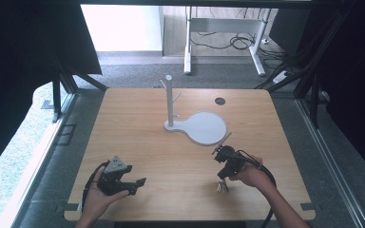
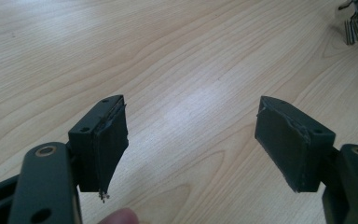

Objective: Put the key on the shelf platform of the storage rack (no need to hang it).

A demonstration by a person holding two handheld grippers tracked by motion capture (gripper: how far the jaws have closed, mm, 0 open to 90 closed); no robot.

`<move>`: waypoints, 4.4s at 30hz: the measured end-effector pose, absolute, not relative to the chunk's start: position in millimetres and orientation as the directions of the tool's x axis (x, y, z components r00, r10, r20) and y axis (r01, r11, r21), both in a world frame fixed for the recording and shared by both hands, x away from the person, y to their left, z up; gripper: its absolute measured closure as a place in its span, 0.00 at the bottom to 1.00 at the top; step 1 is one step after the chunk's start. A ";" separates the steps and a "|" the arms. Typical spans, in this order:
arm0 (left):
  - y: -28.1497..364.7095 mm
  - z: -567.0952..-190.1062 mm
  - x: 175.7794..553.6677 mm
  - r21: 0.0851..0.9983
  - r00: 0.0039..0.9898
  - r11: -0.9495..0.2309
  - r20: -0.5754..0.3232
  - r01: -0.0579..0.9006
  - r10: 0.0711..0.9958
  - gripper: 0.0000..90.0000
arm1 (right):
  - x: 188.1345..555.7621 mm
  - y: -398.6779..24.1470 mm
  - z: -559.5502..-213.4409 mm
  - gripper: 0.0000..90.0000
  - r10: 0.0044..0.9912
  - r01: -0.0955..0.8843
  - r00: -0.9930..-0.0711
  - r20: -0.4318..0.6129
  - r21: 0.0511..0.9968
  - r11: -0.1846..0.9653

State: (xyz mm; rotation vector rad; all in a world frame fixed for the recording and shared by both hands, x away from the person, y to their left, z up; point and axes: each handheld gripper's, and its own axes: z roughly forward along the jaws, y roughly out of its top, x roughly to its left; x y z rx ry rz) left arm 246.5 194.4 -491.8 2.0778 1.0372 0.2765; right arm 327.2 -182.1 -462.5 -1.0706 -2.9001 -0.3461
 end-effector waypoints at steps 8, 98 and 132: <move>197.0 -488.8 244.7 0.736 0.643 -0.354 -0.142 0.577 0.752 0.29 | 331.8 -182.3 -447.5 0.99 0.638 0.642 -0.764 0.097 0.209 0.737; 196.0 -487.1 240.7 0.743 0.643 -0.353 -0.135 0.569 0.754 0.28 | 420.9 -165.8 -399.3 0.99 0.688 0.672 -0.726 0.016 0.231 0.704; 206.0 -483.8 241.7 0.754 0.633 -0.332 -0.142 0.568 0.761 0.28 | 479.6 -143.8 -419.4 0.99 0.719 0.715 -0.691 0.073 0.211 0.666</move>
